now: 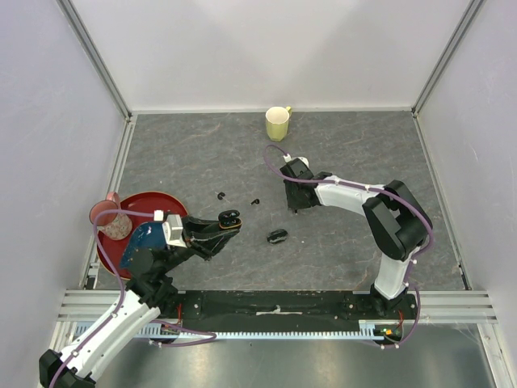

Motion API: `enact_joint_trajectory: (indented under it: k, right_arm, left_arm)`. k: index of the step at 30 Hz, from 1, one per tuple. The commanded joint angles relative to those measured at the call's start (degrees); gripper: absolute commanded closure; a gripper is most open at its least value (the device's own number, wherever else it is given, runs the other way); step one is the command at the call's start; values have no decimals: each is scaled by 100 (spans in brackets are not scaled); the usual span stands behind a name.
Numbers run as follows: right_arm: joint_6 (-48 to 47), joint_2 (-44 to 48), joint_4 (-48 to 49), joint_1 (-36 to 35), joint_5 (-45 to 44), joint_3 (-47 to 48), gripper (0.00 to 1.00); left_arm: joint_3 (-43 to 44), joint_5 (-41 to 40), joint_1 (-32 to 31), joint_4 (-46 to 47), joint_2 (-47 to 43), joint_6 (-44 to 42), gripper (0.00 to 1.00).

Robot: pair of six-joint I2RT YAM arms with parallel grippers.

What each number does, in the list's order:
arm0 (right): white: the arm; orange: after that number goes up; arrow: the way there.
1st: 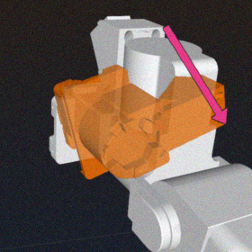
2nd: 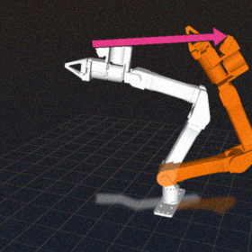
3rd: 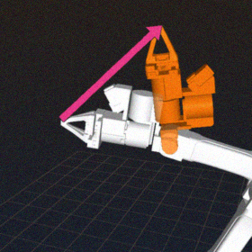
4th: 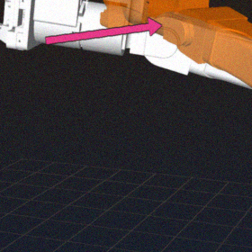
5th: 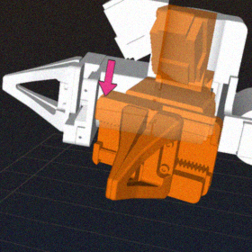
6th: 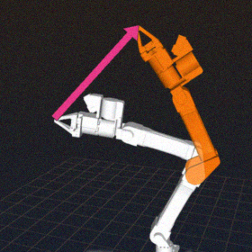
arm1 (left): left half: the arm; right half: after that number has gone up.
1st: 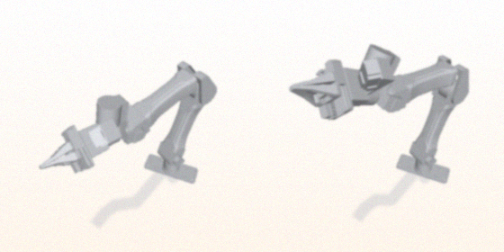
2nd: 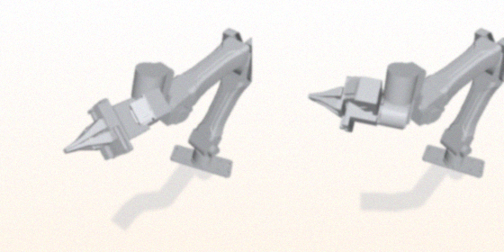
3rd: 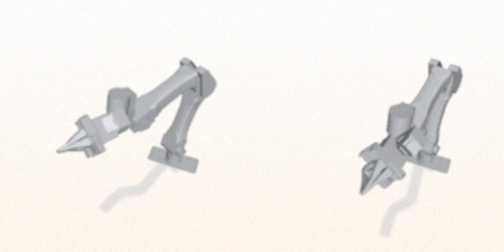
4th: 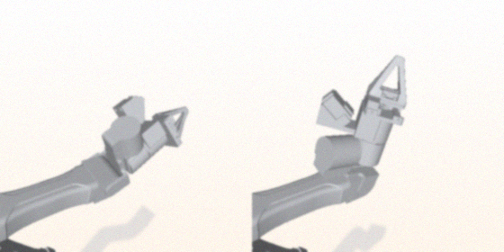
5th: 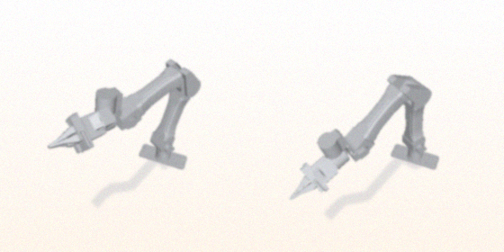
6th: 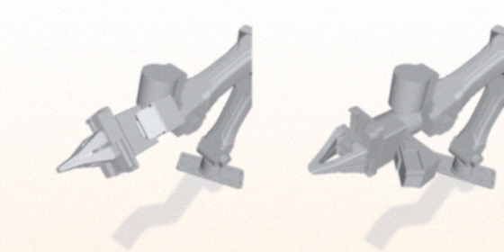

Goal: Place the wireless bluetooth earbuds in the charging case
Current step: Pick up the earbud from the center of the board.

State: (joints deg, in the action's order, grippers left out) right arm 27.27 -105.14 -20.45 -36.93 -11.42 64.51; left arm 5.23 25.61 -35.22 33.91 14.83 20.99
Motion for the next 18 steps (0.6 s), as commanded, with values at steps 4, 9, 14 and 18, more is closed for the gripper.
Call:
enact_joint_trajectory:
  k: [4, 9, 14, 18]
  right_arm:
    - [-19, 20, -205, 10, 131, -70, 60]
    - [-204, -103, -381, 10, 193, 79, 60]
    - [-380, -173, -530, 19, 237, 193, 61]
    - [-433, -252, -574, 28, 255, 255, 61]
  left_arm:
    - [13, -38, -11, 160, 20, -43, 98]
    - [-14, -56, -20, 160, 2, -16, 98]
    - [-22, -82, -20, 133, -24, -25, 98]
    - [-22, -73, -20, 133, -24, -34, 98]
